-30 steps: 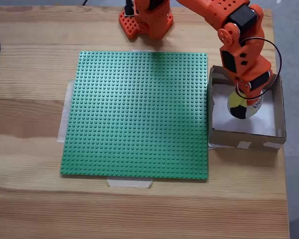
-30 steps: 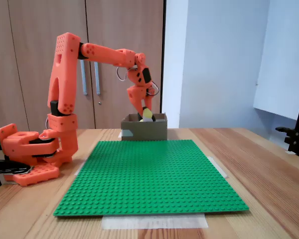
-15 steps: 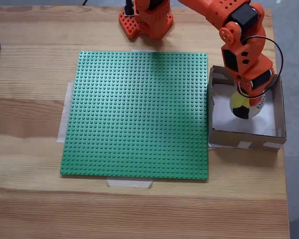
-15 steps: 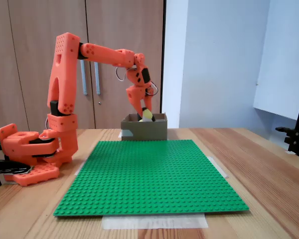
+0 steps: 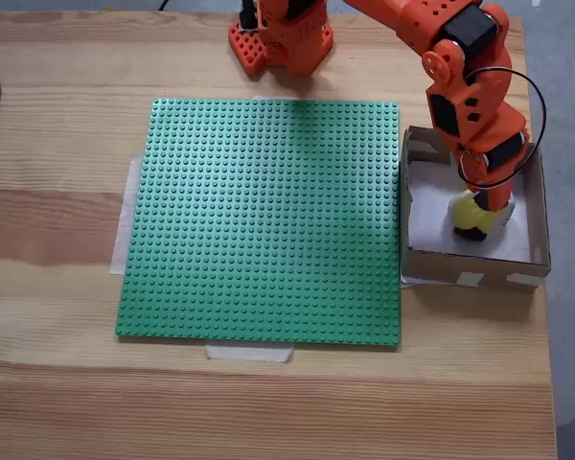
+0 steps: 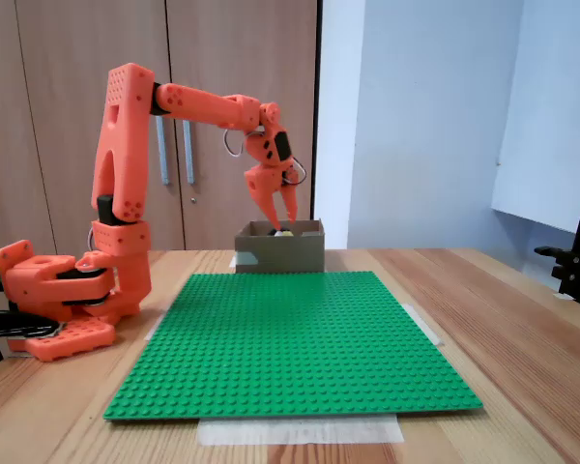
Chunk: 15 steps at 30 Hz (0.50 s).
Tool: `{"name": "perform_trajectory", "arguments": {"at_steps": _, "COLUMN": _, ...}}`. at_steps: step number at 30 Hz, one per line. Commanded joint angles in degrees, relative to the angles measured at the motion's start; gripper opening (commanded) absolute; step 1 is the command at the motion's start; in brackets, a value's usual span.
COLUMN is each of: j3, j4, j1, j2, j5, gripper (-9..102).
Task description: Pick the ball and put it in the box.
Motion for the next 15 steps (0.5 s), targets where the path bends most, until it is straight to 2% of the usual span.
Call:
{"name": "perform_trajectory", "arguments": {"at_steps": 1, "j3": -2.6, "j4": 0.5, "j1": -0.5, "j2": 4.7, "j5": 0.3, "gripper": 18}}
{"name": "perform_trajectory", "arguments": {"at_steps": 15, "j3": 7.6, "j4": -0.4, "j1": 1.4, "j2": 19.6, "j5": -1.0, "gripper": 17}}
